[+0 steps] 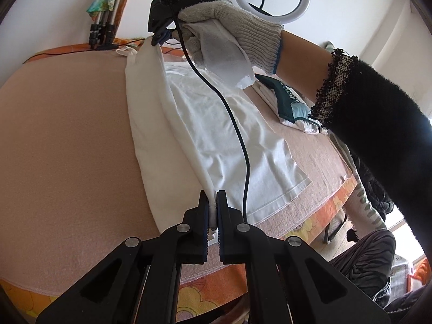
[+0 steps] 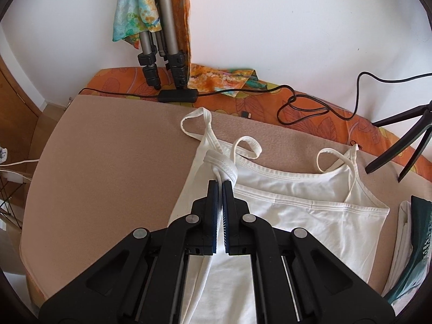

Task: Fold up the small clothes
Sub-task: 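Grasp the camisole hem with the left tool while the right tool grasps the neckline, then fold the side edge over toward the center and open both tools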

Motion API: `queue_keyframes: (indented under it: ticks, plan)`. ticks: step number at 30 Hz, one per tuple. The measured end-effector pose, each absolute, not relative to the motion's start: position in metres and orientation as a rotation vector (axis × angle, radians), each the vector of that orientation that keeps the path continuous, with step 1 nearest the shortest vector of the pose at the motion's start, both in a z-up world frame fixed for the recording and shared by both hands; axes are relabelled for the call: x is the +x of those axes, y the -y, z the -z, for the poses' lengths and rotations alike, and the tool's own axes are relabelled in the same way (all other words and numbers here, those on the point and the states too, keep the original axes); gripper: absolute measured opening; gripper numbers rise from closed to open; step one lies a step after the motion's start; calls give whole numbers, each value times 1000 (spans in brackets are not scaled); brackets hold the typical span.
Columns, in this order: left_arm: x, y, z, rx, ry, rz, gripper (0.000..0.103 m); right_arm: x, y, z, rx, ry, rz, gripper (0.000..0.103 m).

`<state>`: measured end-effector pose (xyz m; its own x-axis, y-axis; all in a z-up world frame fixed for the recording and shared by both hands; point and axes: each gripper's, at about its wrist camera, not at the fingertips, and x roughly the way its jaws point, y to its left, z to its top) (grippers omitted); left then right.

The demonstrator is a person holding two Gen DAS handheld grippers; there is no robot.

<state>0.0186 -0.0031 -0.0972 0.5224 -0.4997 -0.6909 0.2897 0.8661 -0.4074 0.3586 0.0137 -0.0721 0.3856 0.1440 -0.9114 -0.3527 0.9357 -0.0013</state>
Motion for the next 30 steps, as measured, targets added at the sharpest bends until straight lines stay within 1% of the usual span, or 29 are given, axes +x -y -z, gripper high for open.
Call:
queue_keyframes:
  ticks: [8, 16, 17, 20, 21, 22, 23, 24, 25, 26, 30]
  plan:
    - [25, 30, 116, -221, -967, 515, 4, 360, 32, 105, -169, -1187, -262, 4]
    - [35, 49, 127, -180, -1019, 531, 4, 364, 38, 132, -181, -1213, -267, 4]
    - [35, 51, 128, -169, -1028, 529, 5, 365, 39, 134, -176, -1216, -266, 4]
    - [35, 52, 129, -166, -1057, 523, 14, 364, 42, 135, -151, -1220, -275, 4]
    - [35, 52, 129, -171, -1071, 519, 26, 363, 44, 133, -152, -1221, -280, 6]
    - [34, 52, 128, -172, -1075, 512, 34, 362, 45, 131, -152, -1219, -283, 14]
    - [33, 51, 126, -171, -1069, 515, 34, 360, 48, 127, -148, -1211, -287, 29]
    - [31, 51, 124, -164, -1061, 516, 34, 357, 53, 121, -137, -1198, -292, 38]
    - [29, 50, 122, -160, -1054, 516, 34, 353, 59, 113, -121, -1178, -300, 50]
    - [27, 48, 119, -161, -1046, 518, 34, 348, 66, 105, -104, -1159, -311, 54]
    - [19, 44, 102, -170, -985, 524, 34, 329, 98, 70, -67, -1122, -355, 54]
